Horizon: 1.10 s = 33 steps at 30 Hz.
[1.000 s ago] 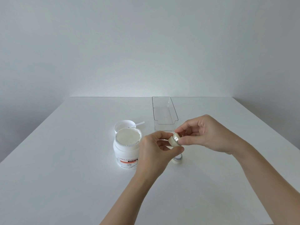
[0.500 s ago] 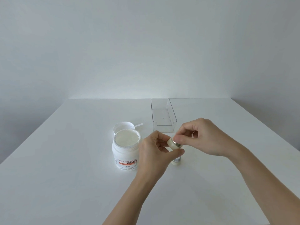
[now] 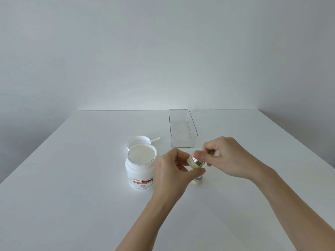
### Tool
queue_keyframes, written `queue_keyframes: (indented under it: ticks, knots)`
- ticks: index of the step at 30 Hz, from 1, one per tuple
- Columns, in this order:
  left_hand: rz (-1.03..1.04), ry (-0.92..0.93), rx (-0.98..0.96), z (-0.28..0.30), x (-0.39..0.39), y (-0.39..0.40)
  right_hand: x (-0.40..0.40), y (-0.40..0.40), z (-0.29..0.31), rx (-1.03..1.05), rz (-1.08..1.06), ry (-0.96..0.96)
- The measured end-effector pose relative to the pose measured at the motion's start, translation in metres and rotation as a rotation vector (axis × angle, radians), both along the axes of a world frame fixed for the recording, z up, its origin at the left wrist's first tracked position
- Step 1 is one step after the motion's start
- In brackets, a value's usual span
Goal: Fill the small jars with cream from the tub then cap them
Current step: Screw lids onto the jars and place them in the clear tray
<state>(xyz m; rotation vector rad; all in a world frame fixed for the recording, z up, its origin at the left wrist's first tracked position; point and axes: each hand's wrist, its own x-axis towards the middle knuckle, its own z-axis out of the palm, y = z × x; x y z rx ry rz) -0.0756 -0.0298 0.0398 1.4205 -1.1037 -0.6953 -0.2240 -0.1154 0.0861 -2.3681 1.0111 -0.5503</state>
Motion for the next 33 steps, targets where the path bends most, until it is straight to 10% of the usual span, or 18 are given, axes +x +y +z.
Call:
queue_keyframes:
  ticks: [33]
  knots:
    - [-0.032, -0.148, 0.001, -0.026, -0.001, -0.010, -0.011, -0.008, -0.010, 0.067, -0.022, 0.023]
